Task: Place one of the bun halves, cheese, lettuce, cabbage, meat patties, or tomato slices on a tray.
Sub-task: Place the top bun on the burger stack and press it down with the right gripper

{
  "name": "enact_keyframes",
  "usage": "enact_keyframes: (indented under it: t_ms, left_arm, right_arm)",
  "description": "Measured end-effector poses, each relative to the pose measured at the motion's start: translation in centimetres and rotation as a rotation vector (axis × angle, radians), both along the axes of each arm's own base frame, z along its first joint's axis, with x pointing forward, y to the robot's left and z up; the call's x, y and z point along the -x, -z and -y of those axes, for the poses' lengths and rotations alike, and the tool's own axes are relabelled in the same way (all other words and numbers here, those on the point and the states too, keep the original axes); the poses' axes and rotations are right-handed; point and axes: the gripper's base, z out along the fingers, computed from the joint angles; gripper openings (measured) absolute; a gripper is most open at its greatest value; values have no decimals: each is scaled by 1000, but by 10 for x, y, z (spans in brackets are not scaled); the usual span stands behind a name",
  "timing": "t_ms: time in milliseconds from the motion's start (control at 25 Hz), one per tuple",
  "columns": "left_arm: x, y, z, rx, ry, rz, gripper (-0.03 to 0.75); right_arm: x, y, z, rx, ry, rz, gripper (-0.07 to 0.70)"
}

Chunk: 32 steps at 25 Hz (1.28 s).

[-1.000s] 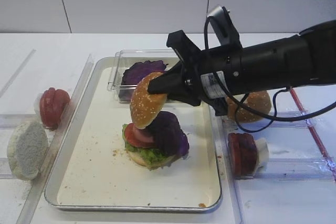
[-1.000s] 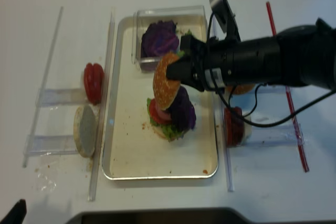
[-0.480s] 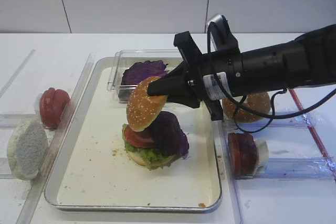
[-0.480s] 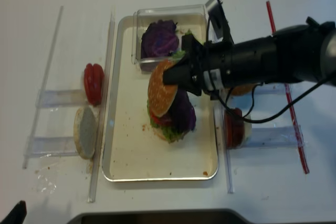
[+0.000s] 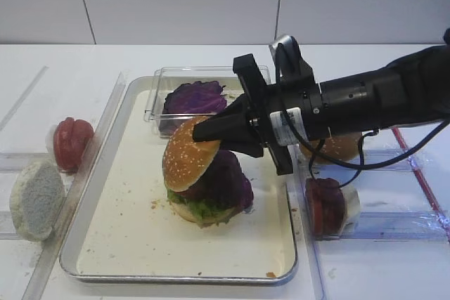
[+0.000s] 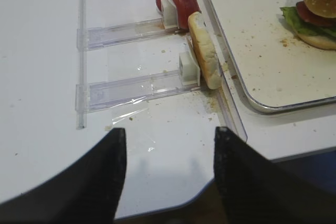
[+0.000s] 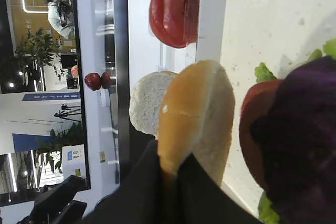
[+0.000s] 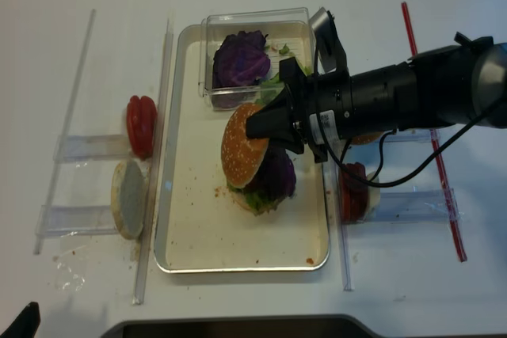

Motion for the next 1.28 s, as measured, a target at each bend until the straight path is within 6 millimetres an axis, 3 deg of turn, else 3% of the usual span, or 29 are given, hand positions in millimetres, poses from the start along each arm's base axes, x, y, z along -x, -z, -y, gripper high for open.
enact_keyframes:
  t_ms: [680, 1280]
  left_arm:
    - [0, 0, 0, 0, 0, 0, 358]
    - [0, 0, 0, 0, 0, 0, 358]
  right_arm:
    - [-3, 5, 9, 59, 11, -25, 74]
    - [-4, 8, 10, 86, 30, -24, 206]
